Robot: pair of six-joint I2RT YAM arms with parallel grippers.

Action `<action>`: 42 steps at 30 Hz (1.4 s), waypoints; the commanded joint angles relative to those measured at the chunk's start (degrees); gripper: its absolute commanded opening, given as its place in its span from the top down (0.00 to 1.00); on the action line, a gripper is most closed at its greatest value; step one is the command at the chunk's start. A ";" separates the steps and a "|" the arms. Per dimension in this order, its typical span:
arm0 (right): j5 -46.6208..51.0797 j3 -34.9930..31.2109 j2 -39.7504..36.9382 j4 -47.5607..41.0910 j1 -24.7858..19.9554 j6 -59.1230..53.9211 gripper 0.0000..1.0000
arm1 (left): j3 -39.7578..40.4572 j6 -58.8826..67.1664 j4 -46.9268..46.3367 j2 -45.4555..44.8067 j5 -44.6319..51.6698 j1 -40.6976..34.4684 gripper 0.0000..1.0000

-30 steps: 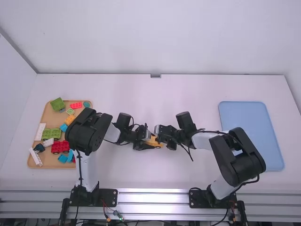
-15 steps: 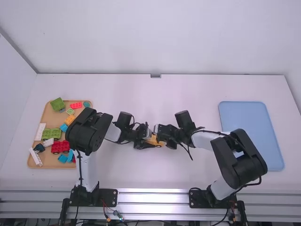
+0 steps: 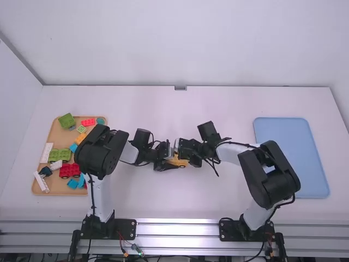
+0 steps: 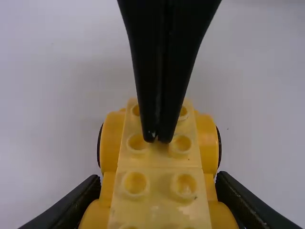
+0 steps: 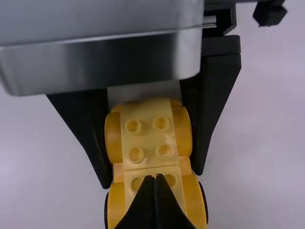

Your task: Assemble lego blocks to make yellow taxi

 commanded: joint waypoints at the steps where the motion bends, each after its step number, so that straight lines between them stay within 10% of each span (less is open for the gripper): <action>1: -3.04 -0.83 -4.90 -1.88 -1.60 -3.04 0.91 | 0.66 -1.44 -0.46 1.31 1.42 -0.70 0.73; 2: -3.04 -0.83 -4.90 -1.88 -1.60 -3.04 0.91 | 0.66 -1.44 -0.46 1.31 1.42 -0.70 0.73; 3: -4.33 -0.87 -7.48 -2.56 -2.67 -3.58 0.59 | 0.76 -1.44 -0.61 1.31 1.57 -0.70 0.73; 4: -4.72 -0.87 -9.40 -2.99 -3.58 -3.56 0.06 | 0.74 -1.42 -0.59 1.31 1.53 -0.70 0.73; 5: -4.33 -0.87 -11.34 -3.45 -4.63 -2.54 0.01 | 0.74 -1.42 -0.50 1.31 1.55 -0.72 0.72; 23: -0.59 -1.27 -16.98 -4.72 -7.87 6.64 0.01 | 3.39 -1.44 -0.02 1.31 1.53 -2.36 0.49; 26: -0.59 -1.27 -16.98 -4.76 -7.85 6.64 0.01 | 4.09 -1.44 -1.25 1.31 1.36 -2.62 0.36; 28: -0.59 -1.27 -16.98 -4.74 -7.87 6.64 0.01 | 4.72 -1.42 -3.32 1.31 1.40 -2.19 0.01; 42: -0.59 -1.27 -16.98 -4.94 -7.85 6.67 0.01 | 4.70 -11.69 -8.52 -5.57 -0.76 1.57 0.01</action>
